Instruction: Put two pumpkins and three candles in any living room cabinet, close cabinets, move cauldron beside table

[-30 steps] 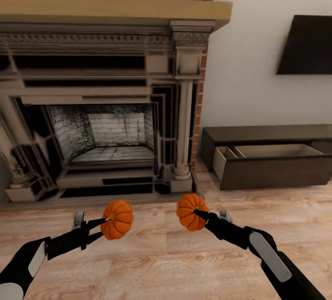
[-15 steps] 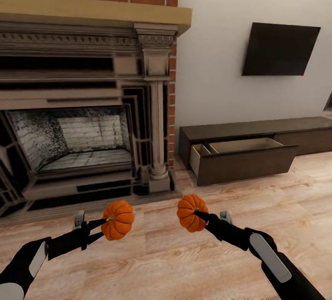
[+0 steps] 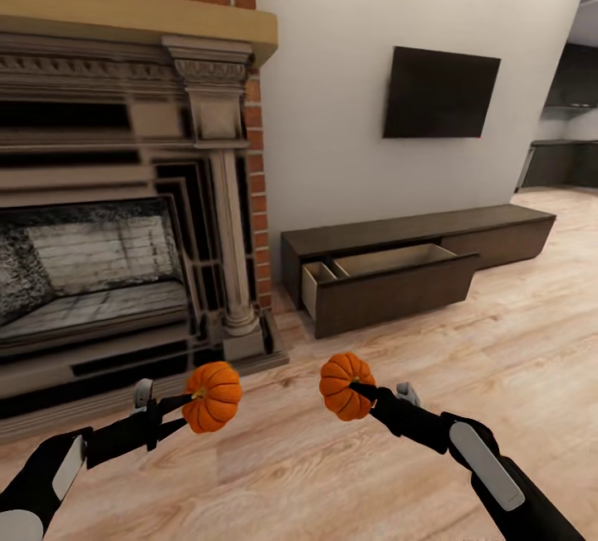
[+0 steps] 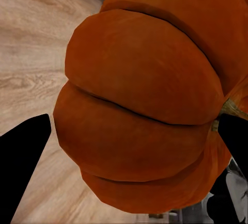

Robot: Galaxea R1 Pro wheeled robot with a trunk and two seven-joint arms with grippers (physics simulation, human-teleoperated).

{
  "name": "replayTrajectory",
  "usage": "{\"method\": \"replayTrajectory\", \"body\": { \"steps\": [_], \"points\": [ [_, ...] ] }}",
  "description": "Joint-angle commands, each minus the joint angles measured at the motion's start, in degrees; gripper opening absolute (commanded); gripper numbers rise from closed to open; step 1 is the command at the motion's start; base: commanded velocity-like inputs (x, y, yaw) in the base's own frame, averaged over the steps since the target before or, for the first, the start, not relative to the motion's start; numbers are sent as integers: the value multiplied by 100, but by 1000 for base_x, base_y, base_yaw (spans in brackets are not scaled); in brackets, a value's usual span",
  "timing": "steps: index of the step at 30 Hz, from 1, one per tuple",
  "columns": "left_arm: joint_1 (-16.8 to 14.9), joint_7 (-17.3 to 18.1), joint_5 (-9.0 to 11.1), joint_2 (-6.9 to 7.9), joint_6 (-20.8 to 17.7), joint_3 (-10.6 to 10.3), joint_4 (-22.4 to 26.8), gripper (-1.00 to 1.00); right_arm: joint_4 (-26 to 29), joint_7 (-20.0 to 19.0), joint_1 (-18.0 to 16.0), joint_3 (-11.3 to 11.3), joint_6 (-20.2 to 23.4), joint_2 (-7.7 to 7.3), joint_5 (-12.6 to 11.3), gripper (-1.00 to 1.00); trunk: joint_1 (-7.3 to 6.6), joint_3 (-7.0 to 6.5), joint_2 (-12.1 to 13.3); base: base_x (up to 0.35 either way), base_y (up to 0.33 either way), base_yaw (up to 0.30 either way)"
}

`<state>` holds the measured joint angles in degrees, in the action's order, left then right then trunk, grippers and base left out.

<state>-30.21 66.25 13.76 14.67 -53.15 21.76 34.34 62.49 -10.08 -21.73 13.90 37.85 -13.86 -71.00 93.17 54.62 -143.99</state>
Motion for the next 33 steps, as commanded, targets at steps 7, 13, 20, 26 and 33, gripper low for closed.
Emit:
{"method": "replayTrajectory", "body": {
  "steps": [7,13,20,26,33],
  "points": [
    [-2,4,56,-5,-64,8,3,-100,0,-13,-7,7,11,-3,-46,-100,0,-12,-3,125,-7,-282],
    [-2,-8,56,-14,-64,11,3,-100,-108,-85,-7,3,11,-3,-82,-100,0,-26,-3,115,0,-284],
    [-2,-24,56,-17,-64,12,3,-100,-288,-217,-7,-1,3,1,-257,-100,0,-40,-3,94,-22,-289],
    [-2,-29,56,-17,-63,13,3,-100,-306,-218,-7,-1,3,-3,-274,-100,0,-41,-3,88,-71,-292],
    [-2,-30,56,-17,-64,13,3,-100,-514,-225,-7,-1,3,5,-300,-100,0,-41,-3,87,-76,-293]
  ]
}}
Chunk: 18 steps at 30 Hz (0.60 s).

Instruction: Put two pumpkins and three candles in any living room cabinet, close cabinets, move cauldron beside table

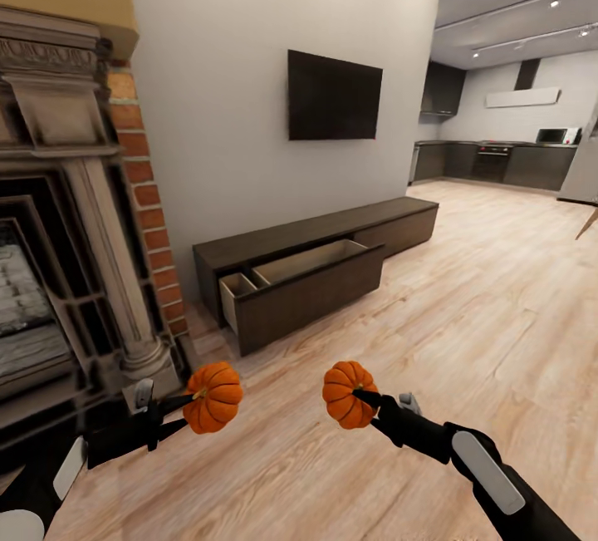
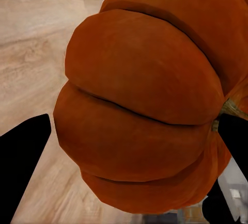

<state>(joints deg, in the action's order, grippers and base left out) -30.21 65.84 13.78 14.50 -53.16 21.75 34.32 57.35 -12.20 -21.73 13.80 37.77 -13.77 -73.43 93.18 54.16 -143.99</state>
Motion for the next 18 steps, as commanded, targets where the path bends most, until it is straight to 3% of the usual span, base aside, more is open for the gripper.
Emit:
{"method": "replayTrajectory", "body": {
  "steps": [1,6,11,18],
  "points": [
    [-2,10,55,0,-63,13,5,-100,-11,-16,-7,9,12,-3,-70,-100,-1,5,-3,87,-79,-293],
    [-2,8,55,0,-63,13,5,-100,-21,-19,-7,7,8,-11,-83,-100,-1,5,-3,87,-80,-293],
    [-2,0,55,-6,-63,14,5,-100,-22,-35,-7,-426,19,-19,-83,-100,-1,5,-3,102,-89,-293],
    [-2,-20,55,-8,-58,21,5,-100,-30,-37,-7,-514,20,-25,-75,-100,-1,5,-3,132,-110,-293]
  ]
}}
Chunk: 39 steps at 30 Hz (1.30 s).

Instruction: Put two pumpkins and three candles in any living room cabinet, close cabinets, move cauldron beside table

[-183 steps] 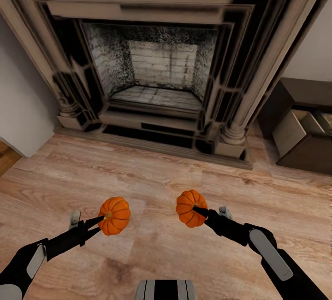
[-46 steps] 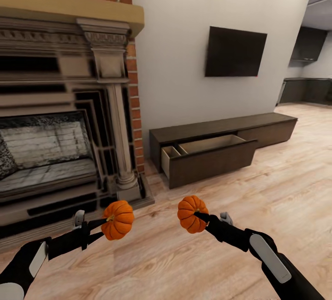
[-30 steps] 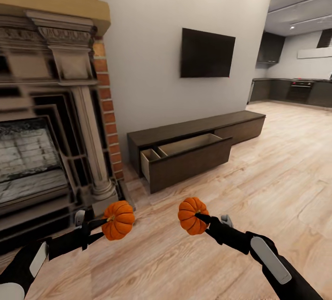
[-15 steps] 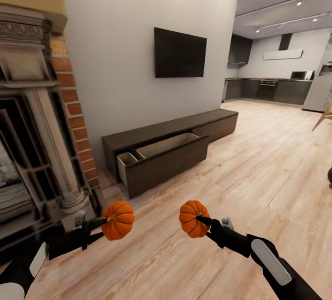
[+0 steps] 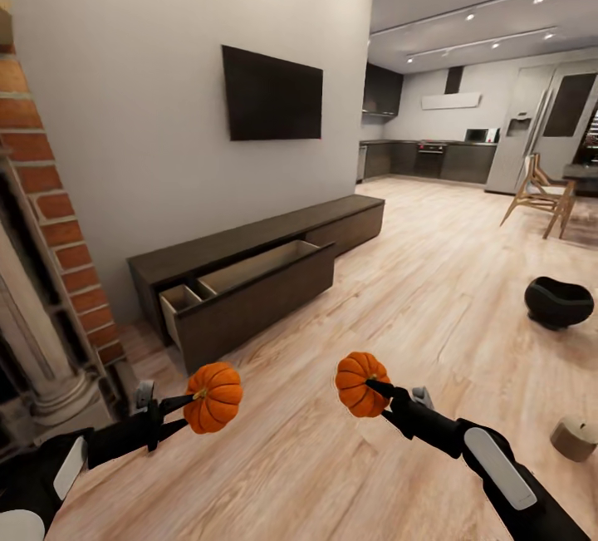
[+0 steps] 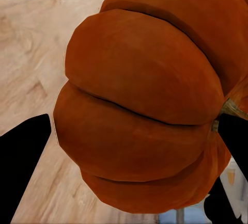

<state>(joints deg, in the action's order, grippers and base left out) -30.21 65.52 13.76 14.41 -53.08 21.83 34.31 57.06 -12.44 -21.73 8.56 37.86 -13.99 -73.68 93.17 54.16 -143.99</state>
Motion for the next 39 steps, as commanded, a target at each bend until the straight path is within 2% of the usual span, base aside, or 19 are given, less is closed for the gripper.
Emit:
{"method": "replayTrajectory", "body": {
  "steps": [1,28,39],
  "points": [
    [-2,11,56,0,-64,14,5,-100,-1,-13,-7,11,11,-5,-50,-100,0,5,-3,149,-121,-293],
    [-2,28,56,0,-62,14,5,-100,-11,-15,-7,5,11,-14,-59,-100,0,5,-3,243,-149,-295],
    [-2,28,54,0,-62,14,5,-100,-11,-21,-7,5,11,-6,-59,-100,0,5,-3,328,8,-295]
  ]
}}
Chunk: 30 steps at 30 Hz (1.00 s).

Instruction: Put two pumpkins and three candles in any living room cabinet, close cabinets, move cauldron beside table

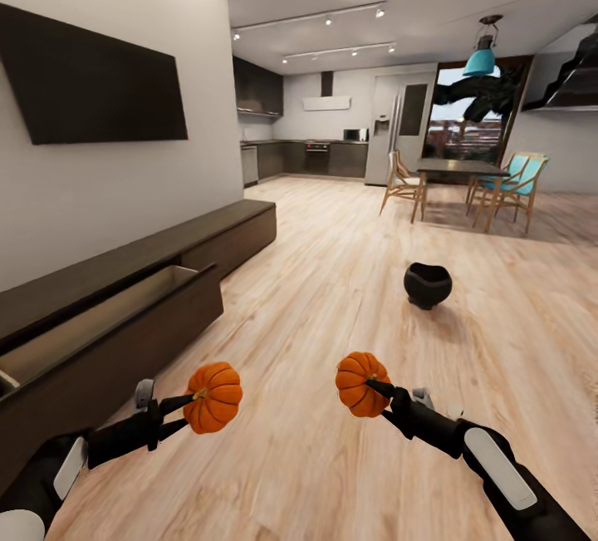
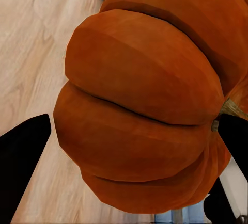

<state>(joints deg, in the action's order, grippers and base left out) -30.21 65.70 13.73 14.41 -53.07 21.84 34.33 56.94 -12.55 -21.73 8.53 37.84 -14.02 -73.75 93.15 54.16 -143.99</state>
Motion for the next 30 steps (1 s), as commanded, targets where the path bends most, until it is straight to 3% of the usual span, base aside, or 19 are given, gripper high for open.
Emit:
{"method": "replayTrajectory", "body": {
  "steps": [1,13,30],
  "points": [
    [-2,9,59,0,-63,13,3,-100,1,-11,-7,8,13,-2,-52,-100,2,5,-3,336,89,-295],
    [-2,-6,52,-7,-63,13,3,-100,1,-2,-7,8,13,3,-44,-100,2,4,-3,337,101,-291],
    [-2,-11,51,-9,-63,13,3,-100,4,-2,-7,8,13,-8,-45,-100,2,-15,-3,325,140,-176]
  ]
}}
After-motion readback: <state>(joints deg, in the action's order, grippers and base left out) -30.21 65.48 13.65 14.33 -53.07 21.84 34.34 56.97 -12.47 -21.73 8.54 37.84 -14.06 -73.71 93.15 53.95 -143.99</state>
